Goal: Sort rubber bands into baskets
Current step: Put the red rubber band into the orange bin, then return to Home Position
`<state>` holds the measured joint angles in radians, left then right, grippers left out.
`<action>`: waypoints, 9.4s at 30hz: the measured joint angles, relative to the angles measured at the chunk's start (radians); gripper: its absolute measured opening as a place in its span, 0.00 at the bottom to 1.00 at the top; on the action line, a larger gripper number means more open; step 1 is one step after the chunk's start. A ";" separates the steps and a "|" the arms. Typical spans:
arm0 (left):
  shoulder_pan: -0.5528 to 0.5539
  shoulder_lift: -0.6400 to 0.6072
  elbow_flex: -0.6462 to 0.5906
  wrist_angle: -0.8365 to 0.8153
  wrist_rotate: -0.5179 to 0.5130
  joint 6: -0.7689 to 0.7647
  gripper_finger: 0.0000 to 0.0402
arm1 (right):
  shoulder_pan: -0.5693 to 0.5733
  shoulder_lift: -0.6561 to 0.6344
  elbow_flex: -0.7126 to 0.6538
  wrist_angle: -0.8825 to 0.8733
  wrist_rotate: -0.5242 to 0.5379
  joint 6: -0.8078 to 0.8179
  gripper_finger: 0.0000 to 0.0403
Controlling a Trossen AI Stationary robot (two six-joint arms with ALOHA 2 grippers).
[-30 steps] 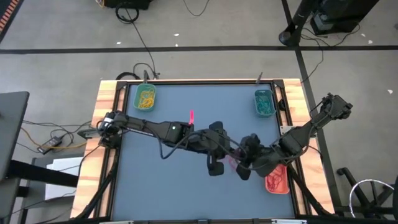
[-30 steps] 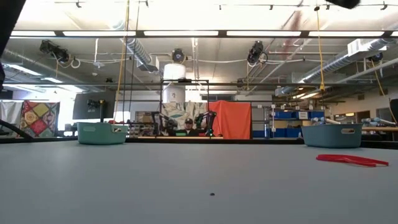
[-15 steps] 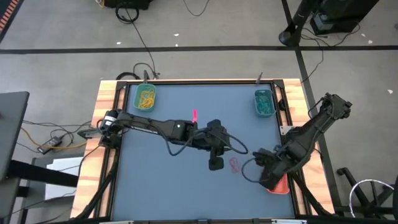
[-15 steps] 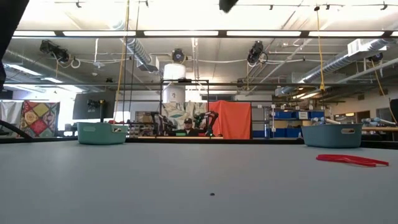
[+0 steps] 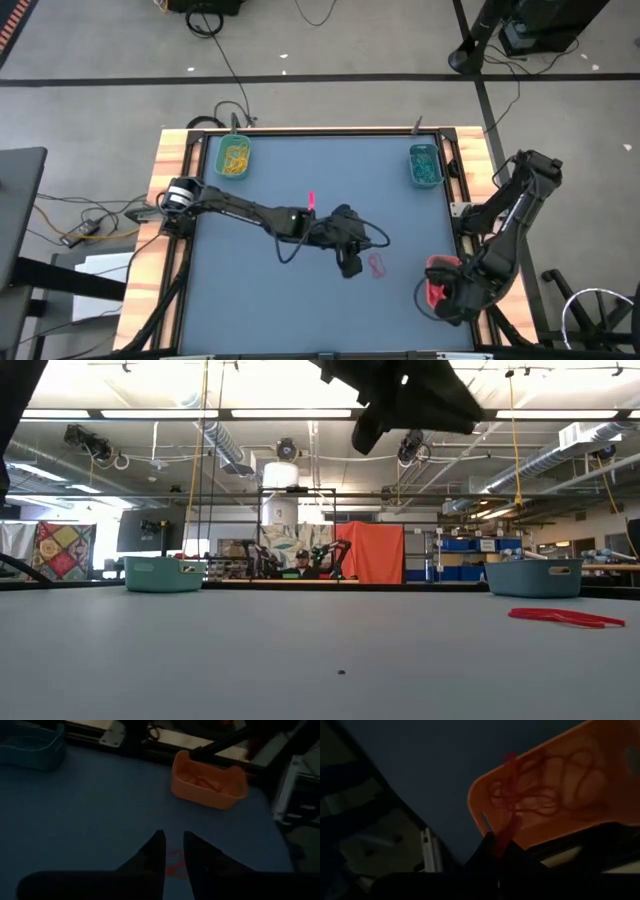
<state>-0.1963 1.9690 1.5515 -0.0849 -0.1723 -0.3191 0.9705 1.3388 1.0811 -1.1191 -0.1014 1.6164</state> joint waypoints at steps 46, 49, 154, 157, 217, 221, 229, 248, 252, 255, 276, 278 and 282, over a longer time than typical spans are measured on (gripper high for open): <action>-0.009 0.191 -0.003 0.193 -0.058 -0.053 0.30 | 0.046 -0.005 -0.049 -0.211 0.109 0.468 0.76; -0.013 0.191 -0.003 0.202 -0.058 -0.049 0.30 | 0.046 0.006 -0.049 -0.231 0.033 0.438 0.76; -0.024 0.229 0.363 -0.373 0.237 0.091 0.34 | -0.036 -0.002 -0.049 -0.053 0.290 0.221 0.01; -0.024 0.229 0.342 -0.374 0.234 0.069 0.34 | -0.016 -0.002 -0.049 -0.147 0.173 0.307 0.01; -0.020 -0.210 0.366 -0.576 -0.151 0.135 0.34 | 0.000 -0.007 -0.073 0.039 -0.081 0.239 0.74; -0.020 -0.206 0.366 -0.558 -0.151 0.153 0.34 | -0.014 -0.002 -0.073 -0.100 0.113 0.303 0.74; -0.041 -0.197 0.365 -0.550 -0.112 0.186 0.34 | -0.008 0.016 -0.073 -0.202 0.317 0.372 0.74; 0.021 -0.463 -0.028 -0.359 0.025 0.151 0.29 | -0.313 0.008 -0.100 0.536 0.902 -0.727 0.36; 0.039 -0.629 -0.234 -0.245 0.026 0.105 0.29 | -0.373 0.008 -0.100 0.810 0.895 -1.117 0.09; 0.043 -0.747 -0.384 -0.187 0.024 0.085 0.29 | -0.417 0.008 -0.100 1.037 0.893 -1.255 0.03; 0.066 -1.422 -1.016 -0.120 -0.018 0.163 0.09 | -0.724 -0.271 -0.105 1.076 0.442 -1.519 0.01; 0.063 -1.429 -1.053 -0.033 0.000 0.191 0.07 | -0.740 -0.323 -0.136 1.064 0.418 -1.534 0.01; 0.067 -1.457 -1.116 0.065 0.021 0.230 0.03 | -0.797 -0.437 -0.249 1.125 0.316 -1.533 0.01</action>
<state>-0.1296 0.5117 0.4356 -0.0198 -0.1512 -0.0893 0.1737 0.9021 0.8320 0.0056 0.2145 0.0834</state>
